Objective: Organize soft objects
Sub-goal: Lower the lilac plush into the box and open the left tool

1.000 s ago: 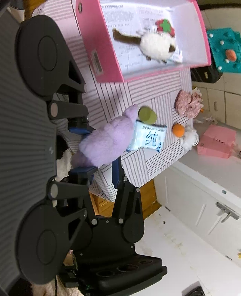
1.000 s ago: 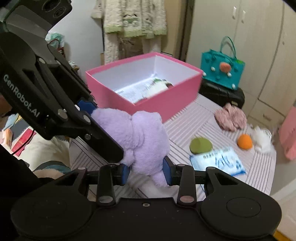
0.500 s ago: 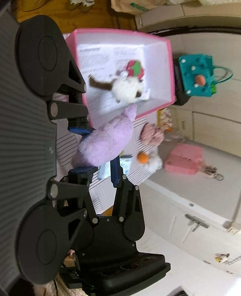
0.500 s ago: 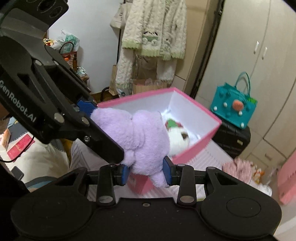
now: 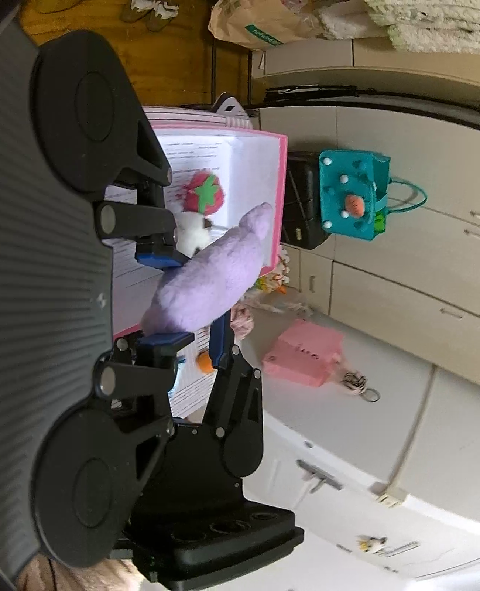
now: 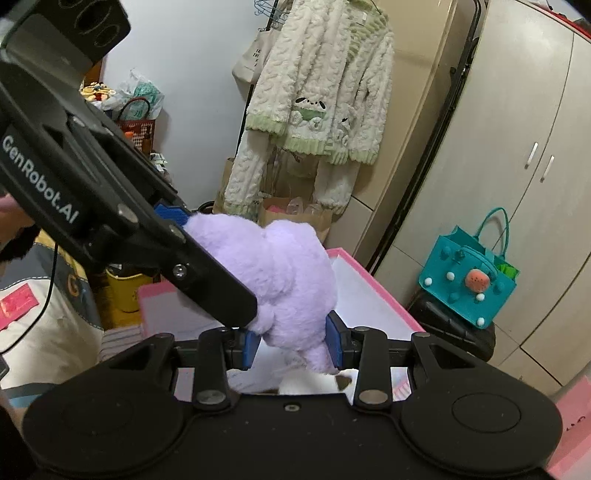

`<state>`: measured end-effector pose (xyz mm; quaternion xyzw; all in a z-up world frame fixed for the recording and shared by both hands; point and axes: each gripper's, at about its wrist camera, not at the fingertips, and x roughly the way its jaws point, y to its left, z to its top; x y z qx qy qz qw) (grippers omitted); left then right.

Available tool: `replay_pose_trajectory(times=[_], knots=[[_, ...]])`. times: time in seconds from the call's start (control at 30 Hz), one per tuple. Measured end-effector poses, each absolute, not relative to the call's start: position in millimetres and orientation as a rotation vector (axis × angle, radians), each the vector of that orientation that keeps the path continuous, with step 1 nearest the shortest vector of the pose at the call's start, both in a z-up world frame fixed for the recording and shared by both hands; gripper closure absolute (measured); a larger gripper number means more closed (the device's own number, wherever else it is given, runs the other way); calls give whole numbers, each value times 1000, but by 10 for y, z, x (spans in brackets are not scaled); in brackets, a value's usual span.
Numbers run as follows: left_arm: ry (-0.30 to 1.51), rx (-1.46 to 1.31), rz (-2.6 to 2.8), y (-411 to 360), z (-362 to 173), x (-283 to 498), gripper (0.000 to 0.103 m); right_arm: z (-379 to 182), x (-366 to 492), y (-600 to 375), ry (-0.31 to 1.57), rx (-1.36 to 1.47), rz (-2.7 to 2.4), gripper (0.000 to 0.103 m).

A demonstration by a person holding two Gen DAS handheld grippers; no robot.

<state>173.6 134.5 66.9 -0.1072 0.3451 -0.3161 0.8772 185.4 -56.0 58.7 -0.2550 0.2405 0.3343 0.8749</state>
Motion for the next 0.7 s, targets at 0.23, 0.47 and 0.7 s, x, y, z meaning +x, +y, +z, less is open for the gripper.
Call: replay_pose_trajectory(times=[0.23, 0.47, 0.7], knots=[[744, -281, -634, 1403, 556, 2218, 70, 487, 2302, -424, 523, -591, 684, 61], [880, -321, -628, 1372, 249, 2821, 70, 227, 2790, -352, 627, -665, 730, 62], [952, -323, -605, 1334, -6, 3187, 70, -1, 3140, -259, 694, -744, 751, 62]])
